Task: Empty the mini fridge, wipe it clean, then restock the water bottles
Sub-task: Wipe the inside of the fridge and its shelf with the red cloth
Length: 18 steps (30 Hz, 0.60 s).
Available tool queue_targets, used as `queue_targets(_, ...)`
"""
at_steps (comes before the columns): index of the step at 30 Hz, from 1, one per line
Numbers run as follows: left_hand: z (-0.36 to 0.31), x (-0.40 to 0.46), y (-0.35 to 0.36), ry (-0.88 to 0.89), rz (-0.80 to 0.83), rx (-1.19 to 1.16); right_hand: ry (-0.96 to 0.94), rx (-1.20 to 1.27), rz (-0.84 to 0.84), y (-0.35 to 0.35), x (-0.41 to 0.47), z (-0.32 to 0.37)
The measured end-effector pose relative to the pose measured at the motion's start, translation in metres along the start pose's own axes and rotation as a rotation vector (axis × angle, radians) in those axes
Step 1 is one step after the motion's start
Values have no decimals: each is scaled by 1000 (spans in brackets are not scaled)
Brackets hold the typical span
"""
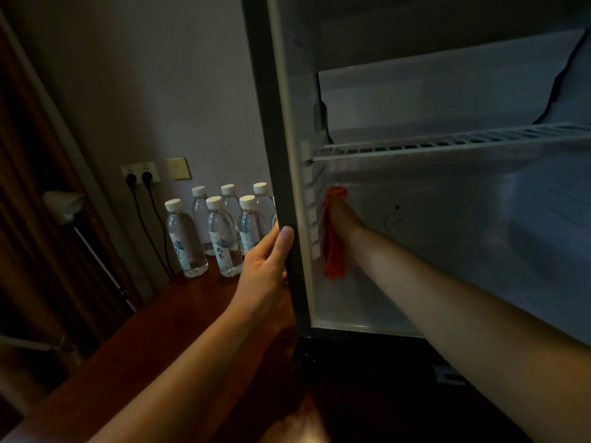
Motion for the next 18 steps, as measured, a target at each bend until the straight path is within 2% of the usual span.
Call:
queue_targets(8, 1, 0, -1, -9, -16, -6, 35, 22, 68, 0, 0, 2)
queue_targets(18, -2, -3, 3, 5, -19, -11, 56, 64, 32, 8, -28, 3)
Point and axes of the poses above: each hand's wrist, its own x-axis towards the middle knuckle, its own y-axis out of the palm, z = x × y, the point moved 4 cm from there along x, towards the middle knuckle, and after that the axes turned 14 degrees about z, right-handed, at the moved point
